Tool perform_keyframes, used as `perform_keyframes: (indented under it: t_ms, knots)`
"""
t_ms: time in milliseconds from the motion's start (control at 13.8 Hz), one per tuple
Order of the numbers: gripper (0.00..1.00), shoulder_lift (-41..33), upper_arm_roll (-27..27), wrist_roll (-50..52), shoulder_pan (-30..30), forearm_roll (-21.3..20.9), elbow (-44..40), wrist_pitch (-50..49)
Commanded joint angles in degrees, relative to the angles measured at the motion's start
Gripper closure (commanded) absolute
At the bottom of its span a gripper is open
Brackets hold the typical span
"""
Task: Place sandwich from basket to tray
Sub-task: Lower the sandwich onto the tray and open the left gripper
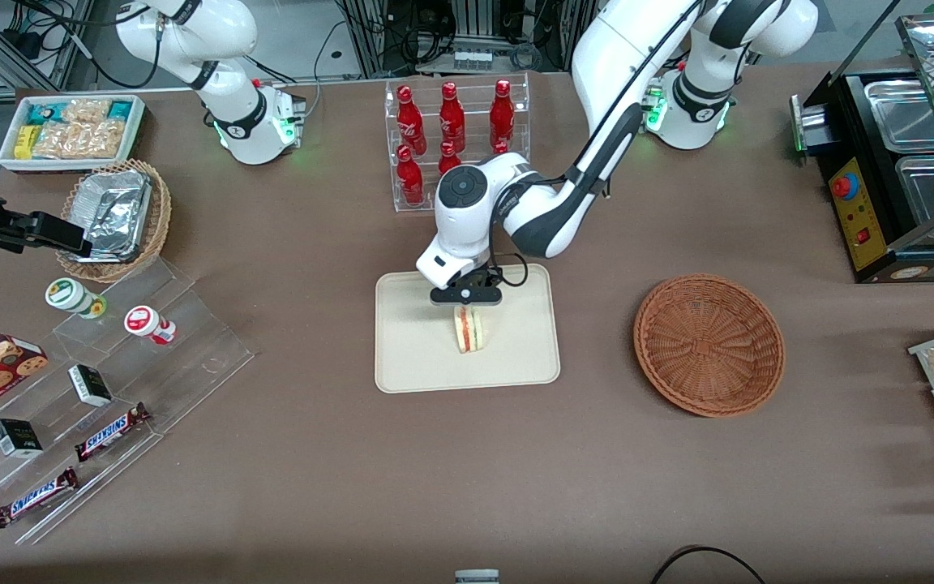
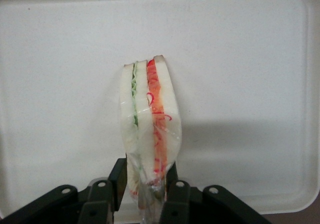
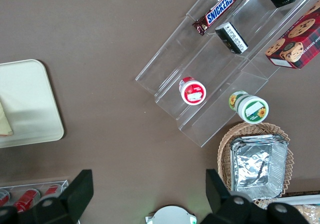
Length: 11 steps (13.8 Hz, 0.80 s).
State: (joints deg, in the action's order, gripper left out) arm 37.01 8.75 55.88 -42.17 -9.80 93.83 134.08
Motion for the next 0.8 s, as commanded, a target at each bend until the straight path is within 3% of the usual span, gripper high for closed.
perform_keyframes:
  t_ms: [0,363,581,726]
  knots:
    - [0.01,-2.5,-1.0,0.5,-0.7,-0.5,-1.5,-4.1]
    - [0.01,-12.0,-1.4,4.2,2.4,0.7,-1.2,-12.4]
    - [0.01,-18.4,-1.2,2.8,7.4,0.9,-0.7,-18.7]
    - [0.01,-22.6,-1.2,-2.1,10.9,3.5,-0.4,-23.1]
